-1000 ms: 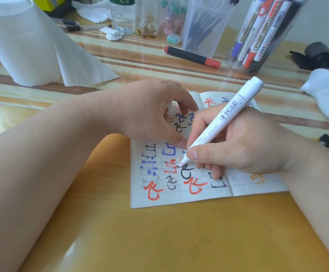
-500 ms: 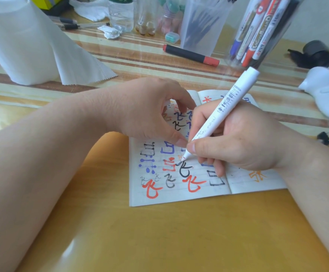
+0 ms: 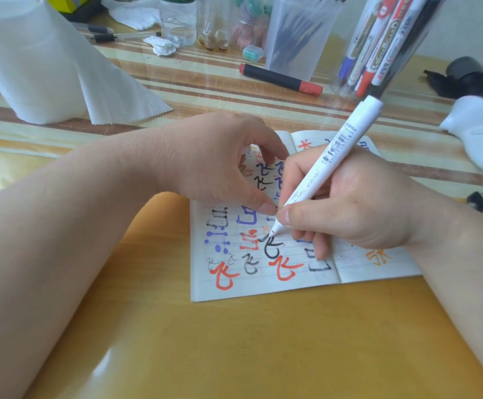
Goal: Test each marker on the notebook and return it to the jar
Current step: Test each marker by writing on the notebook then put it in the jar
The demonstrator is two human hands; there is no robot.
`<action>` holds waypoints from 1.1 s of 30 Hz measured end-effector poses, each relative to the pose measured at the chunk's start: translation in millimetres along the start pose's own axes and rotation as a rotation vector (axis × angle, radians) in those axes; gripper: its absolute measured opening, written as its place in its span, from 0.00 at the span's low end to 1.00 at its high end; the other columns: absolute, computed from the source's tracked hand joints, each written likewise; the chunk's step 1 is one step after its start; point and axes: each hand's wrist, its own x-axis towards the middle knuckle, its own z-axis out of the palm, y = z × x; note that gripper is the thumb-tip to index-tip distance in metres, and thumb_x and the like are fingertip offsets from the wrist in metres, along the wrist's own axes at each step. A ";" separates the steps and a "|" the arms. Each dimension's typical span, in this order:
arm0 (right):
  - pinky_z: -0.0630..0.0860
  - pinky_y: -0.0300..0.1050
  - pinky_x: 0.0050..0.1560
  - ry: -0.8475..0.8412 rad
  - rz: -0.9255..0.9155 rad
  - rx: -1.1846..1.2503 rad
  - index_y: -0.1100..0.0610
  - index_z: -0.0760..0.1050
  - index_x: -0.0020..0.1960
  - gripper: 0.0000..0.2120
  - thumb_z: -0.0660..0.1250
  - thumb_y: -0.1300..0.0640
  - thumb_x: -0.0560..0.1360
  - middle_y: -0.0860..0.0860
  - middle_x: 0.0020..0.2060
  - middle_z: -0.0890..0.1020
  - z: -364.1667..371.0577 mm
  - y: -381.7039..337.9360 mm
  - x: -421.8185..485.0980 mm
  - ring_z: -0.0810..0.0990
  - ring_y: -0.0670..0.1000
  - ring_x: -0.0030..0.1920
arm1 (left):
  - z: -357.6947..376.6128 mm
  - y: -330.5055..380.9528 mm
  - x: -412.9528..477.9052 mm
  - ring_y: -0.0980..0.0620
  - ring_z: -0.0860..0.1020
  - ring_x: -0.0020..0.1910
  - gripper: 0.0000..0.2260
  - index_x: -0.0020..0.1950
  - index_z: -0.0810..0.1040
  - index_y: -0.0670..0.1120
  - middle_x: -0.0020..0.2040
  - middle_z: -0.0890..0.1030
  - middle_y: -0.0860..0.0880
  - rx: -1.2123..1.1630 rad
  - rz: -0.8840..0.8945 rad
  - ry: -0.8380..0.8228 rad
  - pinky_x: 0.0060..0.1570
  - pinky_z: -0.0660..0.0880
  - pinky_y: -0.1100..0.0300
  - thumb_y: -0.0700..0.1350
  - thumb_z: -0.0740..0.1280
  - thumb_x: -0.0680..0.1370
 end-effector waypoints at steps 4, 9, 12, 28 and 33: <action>0.74 0.40 0.23 -0.022 -0.017 0.000 0.56 0.79 0.35 0.03 0.71 0.59 0.67 0.54 0.27 0.82 0.5 -0.7 -1.1 0.81 0.52 0.23 | 2.1 -0.6 0.2 0.54 0.76 0.66 0.31 0.66 0.78 0.58 0.64 0.79 0.57 -0.028 0.008 0.003 0.67 0.71 0.54 0.55 0.82 0.65; 0.74 0.40 0.24 -0.047 -0.035 -0.005 0.56 0.79 0.35 0.03 0.72 0.60 0.68 0.53 0.28 0.82 0.6 -1.4 -2.4 0.81 0.51 0.23 | 3.5 -1.2 -0.5 0.52 0.77 0.65 0.29 0.66 0.79 0.56 0.64 0.80 0.56 -0.045 0.012 0.022 0.66 0.72 0.53 0.52 0.81 0.66; 0.74 0.40 0.24 -0.049 -0.032 0.001 0.56 0.79 0.36 0.03 0.72 0.60 0.67 0.54 0.28 0.83 1.0 -1.4 -2.4 0.81 0.50 0.23 | 2.8 -1.3 -0.2 0.53 0.78 0.63 0.28 0.65 0.80 0.57 0.61 0.81 0.56 -0.028 0.013 0.025 0.64 0.73 0.53 0.53 0.81 0.66; 0.73 0.37 0.24 -0.092 -0.008 0.010 0.59 0.80 0.37 0.05 0.73 0.57 0.66 0.55 0.29 0.83 1.6 -4.9 -4.2 0.79 0.45 0.24 | 4.1 -2.2 -0.6 0.59 0.79 0.58 0.21 0.62 0.82 0.58 0.57 0.82 0.61 -0.003 0.055 0.053 0.61 0.74 0.58 0.52 0.79 0.70; 0.73 0.37 0.24 -0.116 -0.004 -0.003 0.58 0.80 0.37 0.04 0.73 0.58 0.67 0.54 0.30 0.84 0.6 -4.5 -5.3 0.79 0.43 0.25 | 7.3 -1.8 -2.5 0.57 0.79 0.60 0.20 0.62 0.83 0.55 0.57 0.81 0.60 -0.047 0.067 0.086 0.62 0.73 0.59 0.52 0.78 0.71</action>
